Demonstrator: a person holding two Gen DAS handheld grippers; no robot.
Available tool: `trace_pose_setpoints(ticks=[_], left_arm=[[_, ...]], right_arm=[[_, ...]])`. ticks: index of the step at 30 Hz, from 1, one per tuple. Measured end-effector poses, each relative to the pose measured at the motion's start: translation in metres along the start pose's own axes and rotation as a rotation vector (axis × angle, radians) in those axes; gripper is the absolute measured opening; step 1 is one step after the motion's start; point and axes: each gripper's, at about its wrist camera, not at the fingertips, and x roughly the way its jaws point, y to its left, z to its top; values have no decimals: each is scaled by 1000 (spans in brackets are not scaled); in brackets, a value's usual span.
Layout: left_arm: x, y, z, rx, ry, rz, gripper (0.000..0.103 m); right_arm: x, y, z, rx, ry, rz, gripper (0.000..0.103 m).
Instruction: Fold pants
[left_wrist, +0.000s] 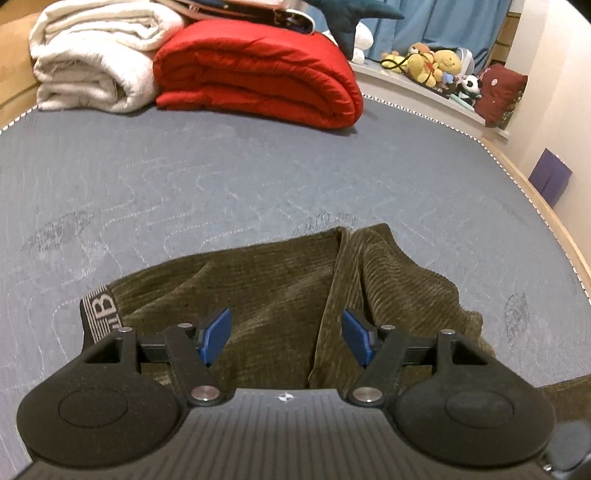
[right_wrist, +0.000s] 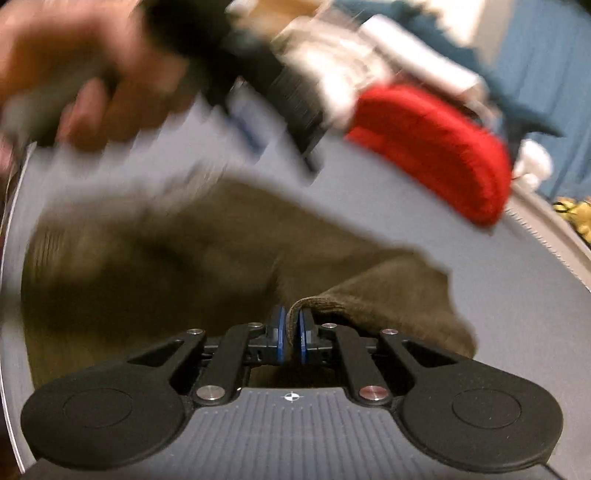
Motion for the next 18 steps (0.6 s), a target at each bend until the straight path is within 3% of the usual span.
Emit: trace_pose_setpoints(ticks=[2,4,9,13,16,18], left_arm=[[0,3,-1,-5,11,1,72],[0,4,-3,-13,15,6,72],[1,7,-1,-28,20,20,73],[4,4,-1,-30,31,18,74],[5,0,-2,-23,36,14,74],[7,-2,-1,-20,39,12,74]], right_arm=[[3,2,-9,-3,49,19,13],[-4,-5,-8,53,44,38,24],[-54,-75,-6,447,-141,107,50],[-74,-138,-31,806,-229,39,53],[-60,-166,-62,1089,-162,8,54],[-48,-174,-75,1187,-123,35,54]])
